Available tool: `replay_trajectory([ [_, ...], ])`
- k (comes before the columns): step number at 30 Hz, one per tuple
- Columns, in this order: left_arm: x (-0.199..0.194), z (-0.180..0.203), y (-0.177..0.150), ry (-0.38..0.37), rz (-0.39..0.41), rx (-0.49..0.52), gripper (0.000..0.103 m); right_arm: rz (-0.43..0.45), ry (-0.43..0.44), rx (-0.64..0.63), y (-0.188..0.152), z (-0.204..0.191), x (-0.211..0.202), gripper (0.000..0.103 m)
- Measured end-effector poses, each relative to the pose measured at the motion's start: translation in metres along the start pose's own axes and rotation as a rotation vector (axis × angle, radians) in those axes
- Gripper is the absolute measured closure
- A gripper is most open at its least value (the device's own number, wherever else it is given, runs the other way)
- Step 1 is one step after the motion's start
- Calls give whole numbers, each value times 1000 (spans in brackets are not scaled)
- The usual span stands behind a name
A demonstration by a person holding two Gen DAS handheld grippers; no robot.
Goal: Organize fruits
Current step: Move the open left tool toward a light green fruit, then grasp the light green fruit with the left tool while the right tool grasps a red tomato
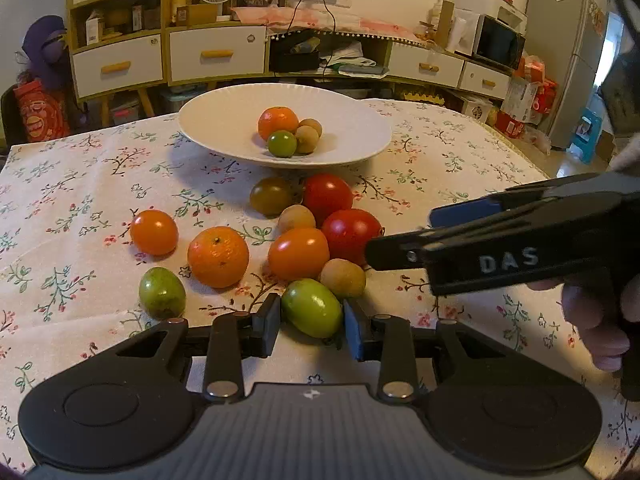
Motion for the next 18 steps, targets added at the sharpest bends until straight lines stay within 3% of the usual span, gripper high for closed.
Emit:
replay_trajectory([
  [7, -4, -3, -4, 5, -11, -10, 71, -4, 96, 70, 2, -6, 9, 44],
  [12, -5, -3, -5, 4, -13, -14, 71, 9, 113, 58, 4, -10, 10, 49],
  [18, -5, -3, -5, 8, -14, -13, 71, 5, 153, 37, 2, -17, 12, 67],
])
Point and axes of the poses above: each gripper's, at about its wrist camera, not at the fingertips, and x roughly the way its jaws point, z to its right, y to its top, the point moved 10 cm from there along x, roughly the way its jaws point
